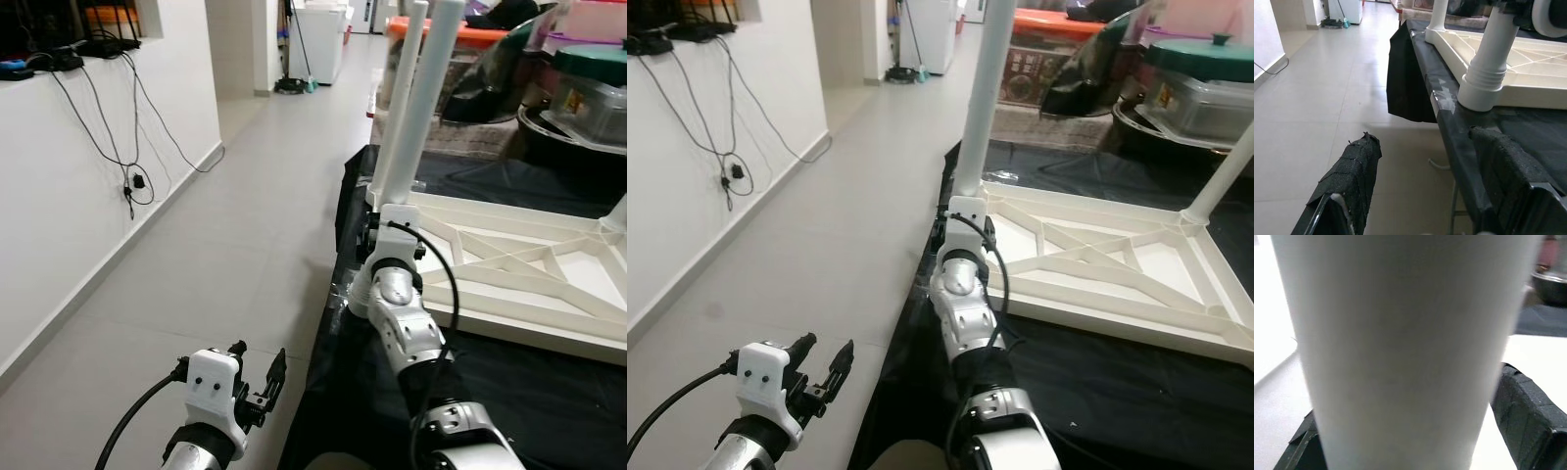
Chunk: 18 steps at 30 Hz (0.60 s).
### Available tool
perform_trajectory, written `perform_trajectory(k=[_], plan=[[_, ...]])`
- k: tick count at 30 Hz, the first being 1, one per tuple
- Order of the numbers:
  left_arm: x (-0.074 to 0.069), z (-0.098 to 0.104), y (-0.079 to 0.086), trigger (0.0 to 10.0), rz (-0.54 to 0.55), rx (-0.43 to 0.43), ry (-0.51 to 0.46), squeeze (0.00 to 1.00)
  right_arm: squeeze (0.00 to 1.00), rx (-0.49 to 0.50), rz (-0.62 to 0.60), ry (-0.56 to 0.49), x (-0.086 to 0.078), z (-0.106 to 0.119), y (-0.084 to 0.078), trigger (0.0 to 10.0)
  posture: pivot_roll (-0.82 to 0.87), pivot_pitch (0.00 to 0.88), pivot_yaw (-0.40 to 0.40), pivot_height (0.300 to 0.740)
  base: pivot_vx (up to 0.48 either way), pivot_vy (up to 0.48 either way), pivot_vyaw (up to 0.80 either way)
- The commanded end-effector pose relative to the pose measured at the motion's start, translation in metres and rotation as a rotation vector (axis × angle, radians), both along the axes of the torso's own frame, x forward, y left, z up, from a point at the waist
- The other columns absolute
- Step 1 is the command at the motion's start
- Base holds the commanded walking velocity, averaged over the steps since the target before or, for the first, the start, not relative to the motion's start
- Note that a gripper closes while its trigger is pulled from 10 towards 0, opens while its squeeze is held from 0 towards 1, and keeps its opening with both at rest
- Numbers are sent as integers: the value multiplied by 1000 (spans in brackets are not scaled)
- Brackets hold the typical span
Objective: Building children table
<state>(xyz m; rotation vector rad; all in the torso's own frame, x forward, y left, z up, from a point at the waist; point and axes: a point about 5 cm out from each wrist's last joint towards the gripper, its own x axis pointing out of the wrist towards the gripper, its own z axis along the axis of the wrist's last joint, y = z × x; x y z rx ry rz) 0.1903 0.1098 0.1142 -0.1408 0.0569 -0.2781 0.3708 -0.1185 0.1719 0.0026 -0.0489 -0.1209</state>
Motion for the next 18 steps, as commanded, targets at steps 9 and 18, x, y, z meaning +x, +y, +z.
perform_trajectory(k=[9, 18], plan=[[0, -6, 2, 10000, 5, 22, 21, 0, 0, 29, 352, -31, -1, -6, -9, 10000, 50, 0, -30, 740, 0, 0, 0], [1, -7, 2, 10000, 6, 22, 23, 0, 0, -44, 755, 17, 3, -8, -14, 10000, 51, 0, -31, 740, 0, 0, 0]])
